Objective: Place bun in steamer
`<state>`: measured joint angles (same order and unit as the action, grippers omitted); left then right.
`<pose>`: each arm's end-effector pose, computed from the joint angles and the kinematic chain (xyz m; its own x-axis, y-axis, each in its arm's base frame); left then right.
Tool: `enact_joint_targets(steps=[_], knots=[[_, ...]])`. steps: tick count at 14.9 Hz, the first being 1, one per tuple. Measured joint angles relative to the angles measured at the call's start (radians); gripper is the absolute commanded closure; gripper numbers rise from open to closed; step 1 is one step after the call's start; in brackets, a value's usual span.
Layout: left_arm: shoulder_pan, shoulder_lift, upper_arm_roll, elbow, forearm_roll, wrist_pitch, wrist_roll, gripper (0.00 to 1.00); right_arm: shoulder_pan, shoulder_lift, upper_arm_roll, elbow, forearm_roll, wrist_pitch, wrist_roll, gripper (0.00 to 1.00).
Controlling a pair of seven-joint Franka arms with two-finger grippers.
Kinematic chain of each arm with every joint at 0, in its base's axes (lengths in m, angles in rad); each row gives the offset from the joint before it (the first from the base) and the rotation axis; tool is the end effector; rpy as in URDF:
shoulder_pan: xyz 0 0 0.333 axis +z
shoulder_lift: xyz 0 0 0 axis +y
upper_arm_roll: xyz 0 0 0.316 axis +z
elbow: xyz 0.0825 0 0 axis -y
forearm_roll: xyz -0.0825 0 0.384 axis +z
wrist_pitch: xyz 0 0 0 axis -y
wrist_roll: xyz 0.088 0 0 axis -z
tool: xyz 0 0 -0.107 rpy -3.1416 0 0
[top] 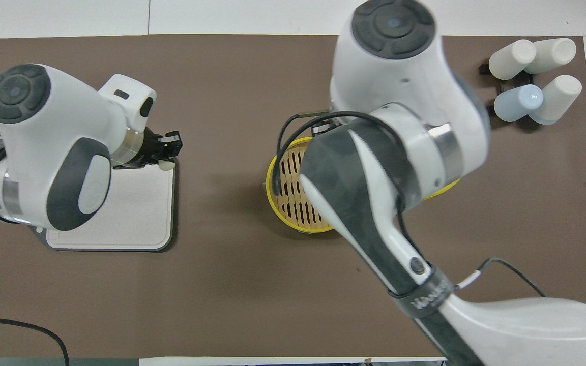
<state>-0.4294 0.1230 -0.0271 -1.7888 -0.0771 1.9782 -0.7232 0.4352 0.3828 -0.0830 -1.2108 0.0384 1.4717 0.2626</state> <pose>0.5413 -0.2705 0.4851 0.9568 0.2909 -0.0014 0.2896 -0.9519 0.1001 0.6089 0.2399 0.5528 0.9886 0.0930 -0.1182 0.0965 -0.9950 0.0241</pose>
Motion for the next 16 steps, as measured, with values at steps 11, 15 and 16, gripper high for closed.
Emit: enact_joint_targets(steps=[11, 15, 16], knots=[[-0.302, 0.271, 0.005, 0.03, 0.035, 0.279, -0.265, 0.76, -0.097, -0.089, 0.007, -0.209, 0.0, 0.018, -0.166, 1.0], [-0.303, 0.306, 0.007, 0.03, 0.045, 0.319, -0.267, 0.26, -0.099, -0.098, 0.007, -0.225, 0.0, 0.019, -0.168, 1.0], [-0.303, 0.307, 0.007, 0.03, 0.046, 0.323, -0.267, 0.02, -0.099, -0.099, 0.007, -0.228, 0.0, 0.019, -0.168, 1.0]])
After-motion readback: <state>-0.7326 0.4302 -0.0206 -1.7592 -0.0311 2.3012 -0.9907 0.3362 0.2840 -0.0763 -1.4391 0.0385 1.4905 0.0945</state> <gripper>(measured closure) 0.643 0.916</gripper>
